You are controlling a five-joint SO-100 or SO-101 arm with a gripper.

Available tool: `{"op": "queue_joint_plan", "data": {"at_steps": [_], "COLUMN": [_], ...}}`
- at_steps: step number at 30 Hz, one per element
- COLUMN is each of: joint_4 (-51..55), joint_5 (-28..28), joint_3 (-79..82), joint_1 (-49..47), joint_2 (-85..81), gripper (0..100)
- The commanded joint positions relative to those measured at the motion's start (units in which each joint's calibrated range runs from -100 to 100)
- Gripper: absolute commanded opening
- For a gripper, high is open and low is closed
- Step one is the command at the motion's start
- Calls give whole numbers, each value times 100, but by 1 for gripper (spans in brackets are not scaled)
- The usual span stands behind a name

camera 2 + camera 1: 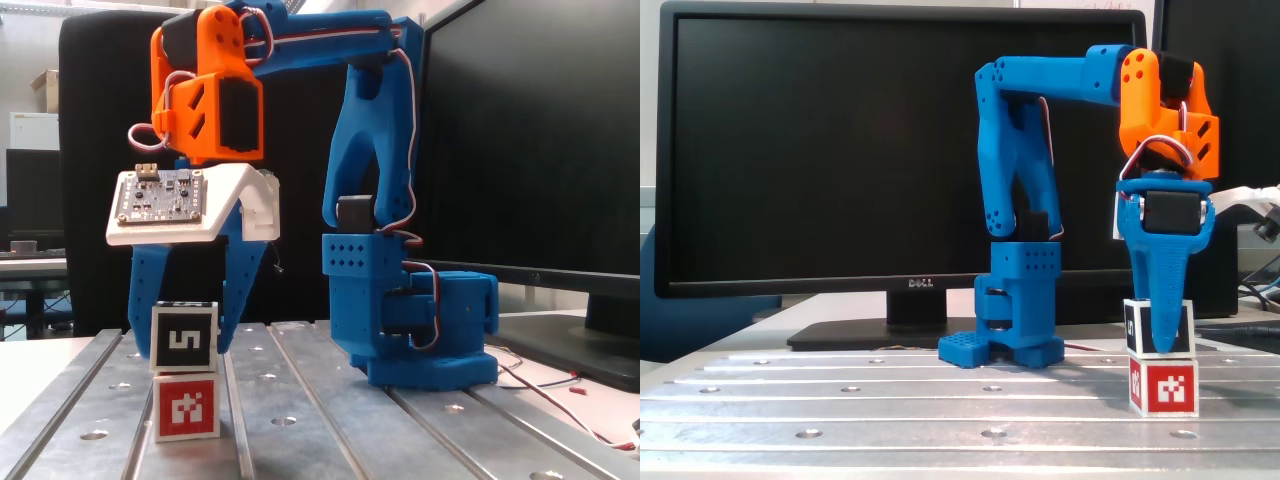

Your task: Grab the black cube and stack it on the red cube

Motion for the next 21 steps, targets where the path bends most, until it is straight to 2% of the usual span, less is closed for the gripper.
{"op": "queue_joint_plan", "data": {"at_steps": [1, 16, 21], "joint_4": [39, 30, 30], "joint_5": [23, 29, 29], "joint_3": [-81, -81, -90], "joint_1": [-14, 0, 22], "joint_2": [-109, -109, -109], "gripper": [16, 16, 10]}}
